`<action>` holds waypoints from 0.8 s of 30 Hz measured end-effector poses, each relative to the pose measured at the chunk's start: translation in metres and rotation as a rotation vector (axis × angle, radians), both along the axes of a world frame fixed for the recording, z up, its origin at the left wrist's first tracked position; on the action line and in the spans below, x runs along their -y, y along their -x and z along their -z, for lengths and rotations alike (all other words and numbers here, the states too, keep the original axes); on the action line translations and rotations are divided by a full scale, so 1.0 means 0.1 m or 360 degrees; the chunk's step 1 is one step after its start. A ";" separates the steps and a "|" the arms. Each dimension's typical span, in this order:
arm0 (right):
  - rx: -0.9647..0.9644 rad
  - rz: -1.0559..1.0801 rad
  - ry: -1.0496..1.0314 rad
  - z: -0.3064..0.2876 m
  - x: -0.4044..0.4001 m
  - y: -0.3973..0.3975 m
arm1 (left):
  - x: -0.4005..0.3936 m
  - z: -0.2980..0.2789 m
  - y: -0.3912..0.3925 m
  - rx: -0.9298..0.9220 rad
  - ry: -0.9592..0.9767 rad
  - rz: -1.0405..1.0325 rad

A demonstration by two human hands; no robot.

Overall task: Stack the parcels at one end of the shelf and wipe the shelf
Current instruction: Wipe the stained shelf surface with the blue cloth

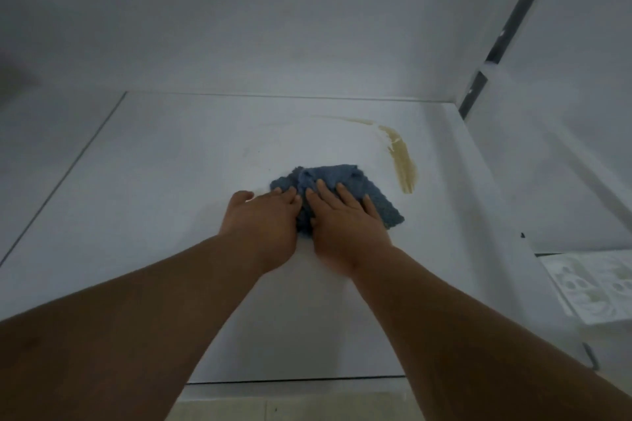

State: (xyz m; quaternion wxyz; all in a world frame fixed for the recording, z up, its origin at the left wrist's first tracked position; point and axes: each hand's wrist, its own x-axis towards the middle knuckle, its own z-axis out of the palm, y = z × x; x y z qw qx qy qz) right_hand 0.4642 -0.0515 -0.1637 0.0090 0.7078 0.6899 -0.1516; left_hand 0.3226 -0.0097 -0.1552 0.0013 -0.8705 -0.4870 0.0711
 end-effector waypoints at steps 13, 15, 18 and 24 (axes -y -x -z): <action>-0.0111 0.0009 -0.0094 0.05 0.11 0.29 | 0.09 -0.02 0.22 0.0116 0.0049 0.0084; -0.0122 -0.0094 -0.0118 0.04 0.11 0.45 | 0.10 -0.04 0.42 0.0113 0.0025 0.0028; -0.0134 -0.0240 -0.0129 0.02 0.08 0.70 | 0.12 -0.01 0.74 0.0135 0.0009 -0.0095; -0.0093 -0.0378 -0.0129 0.02 -0.24 0.95 | -0.05 0.01 1.01 0.0059 0.0001 -0.0300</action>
